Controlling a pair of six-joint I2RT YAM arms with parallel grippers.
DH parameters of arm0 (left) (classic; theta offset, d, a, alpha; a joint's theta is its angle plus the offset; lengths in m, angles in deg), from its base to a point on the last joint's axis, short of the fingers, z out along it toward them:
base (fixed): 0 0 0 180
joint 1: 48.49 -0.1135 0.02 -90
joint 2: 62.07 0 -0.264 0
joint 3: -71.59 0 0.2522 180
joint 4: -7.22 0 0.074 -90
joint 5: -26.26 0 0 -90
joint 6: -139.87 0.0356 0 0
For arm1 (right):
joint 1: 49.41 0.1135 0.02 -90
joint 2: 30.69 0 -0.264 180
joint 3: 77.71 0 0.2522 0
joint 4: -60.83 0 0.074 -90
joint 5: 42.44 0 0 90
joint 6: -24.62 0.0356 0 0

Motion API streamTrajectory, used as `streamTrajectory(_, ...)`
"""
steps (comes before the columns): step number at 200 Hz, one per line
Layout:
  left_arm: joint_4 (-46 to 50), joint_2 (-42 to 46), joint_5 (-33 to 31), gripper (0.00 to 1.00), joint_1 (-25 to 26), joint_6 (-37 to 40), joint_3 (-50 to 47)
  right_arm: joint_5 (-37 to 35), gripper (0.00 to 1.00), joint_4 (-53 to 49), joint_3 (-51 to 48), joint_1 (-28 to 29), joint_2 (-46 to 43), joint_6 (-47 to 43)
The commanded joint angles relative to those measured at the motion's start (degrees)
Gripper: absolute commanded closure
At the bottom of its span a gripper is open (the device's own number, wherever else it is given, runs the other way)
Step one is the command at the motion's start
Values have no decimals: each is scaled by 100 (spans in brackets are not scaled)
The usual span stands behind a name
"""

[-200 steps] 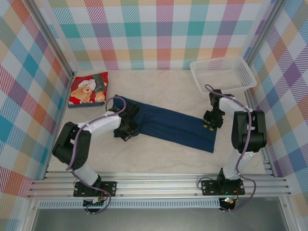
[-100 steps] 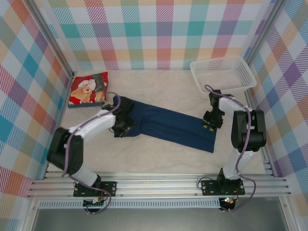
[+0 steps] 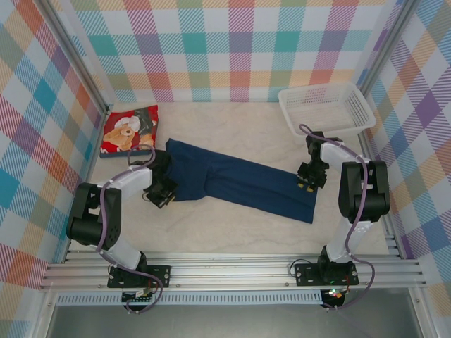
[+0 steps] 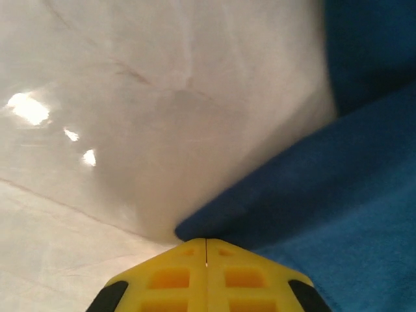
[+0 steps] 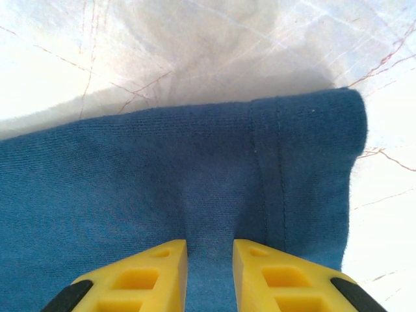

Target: Fold and stack the t-shirts

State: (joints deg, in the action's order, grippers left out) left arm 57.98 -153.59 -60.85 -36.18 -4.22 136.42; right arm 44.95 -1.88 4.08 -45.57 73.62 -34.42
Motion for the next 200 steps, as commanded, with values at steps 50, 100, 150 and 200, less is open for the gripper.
streamTrajectory(50, 100, 682, -238, 66, 14, 76, -97, -77, 75, -143, -52, -6, -166, -40)
streamTrajectory(100, -180, 777, -45, 72, -97, 173, -242, -58, 75, -145, -80, -6, -156, -46)
streamTrajectory(150, -201, -2, 24, 76, -98, 428, -87, -79, 75, -169, -62, -6, -160, -68)
streamTrajectory(200, -346, -261, -118, 90, -71, 549, -180, -82, 75, -161, -35, -6, -125, -58)
